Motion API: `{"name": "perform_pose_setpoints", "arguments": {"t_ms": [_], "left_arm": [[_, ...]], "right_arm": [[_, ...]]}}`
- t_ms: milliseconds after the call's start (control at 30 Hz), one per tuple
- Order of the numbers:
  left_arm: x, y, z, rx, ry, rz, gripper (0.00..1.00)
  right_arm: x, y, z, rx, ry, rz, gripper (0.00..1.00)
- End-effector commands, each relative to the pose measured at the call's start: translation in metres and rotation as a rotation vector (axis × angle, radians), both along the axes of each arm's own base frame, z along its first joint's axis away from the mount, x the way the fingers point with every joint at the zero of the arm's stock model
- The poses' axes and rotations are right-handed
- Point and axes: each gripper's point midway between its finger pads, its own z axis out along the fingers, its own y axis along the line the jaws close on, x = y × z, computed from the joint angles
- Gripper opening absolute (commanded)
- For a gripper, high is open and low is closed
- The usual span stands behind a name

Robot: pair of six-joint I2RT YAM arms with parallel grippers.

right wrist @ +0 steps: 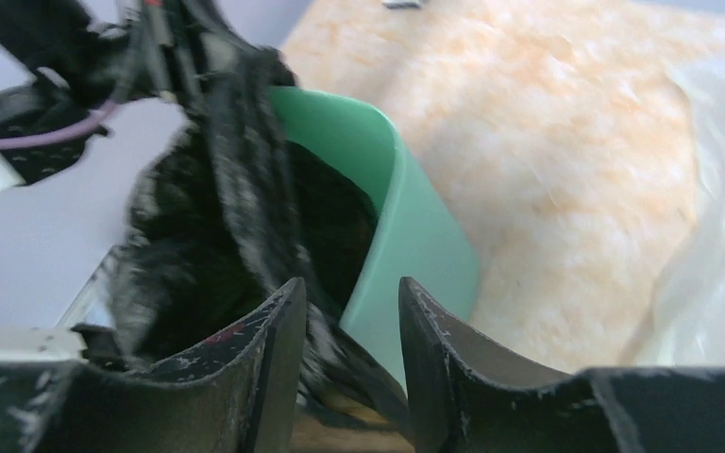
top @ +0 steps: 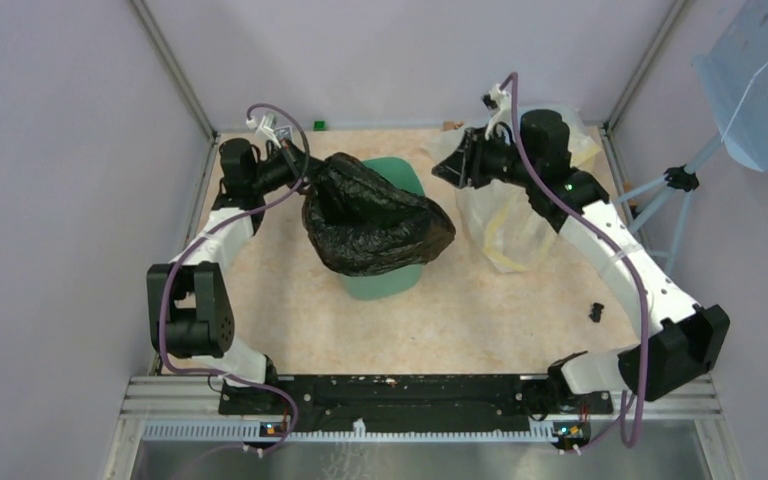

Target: Put the trash bags into the trash bin

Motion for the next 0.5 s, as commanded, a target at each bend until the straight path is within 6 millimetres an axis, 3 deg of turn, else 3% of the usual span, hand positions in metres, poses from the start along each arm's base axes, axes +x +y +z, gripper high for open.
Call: {"name": "perform_pose_setpoints", "arguments": {"t_ms": [0, 200, 467], "left_arm": [[-0.003, 0.0, 0.035, 0.019, -0.125, -0.019, 0.02], [-0.005, 0.002, 0.056, 0.029, -0.191, 0.003, 0.01], [-0.003, 0.005, 0.075, 0.038, -0.24, 0.031, 0.01]], "right_arm": [[-0.013, 0.047, 0.041, -0.002, -0.076, 0.259, 0.44], [-0.014, 0.078, 0.02, -0.084, 0.007, 0.34, 0.53], [-0.005, 0.099, 0.007, -0.129, 0.062, 0.385, 0.56]]}}
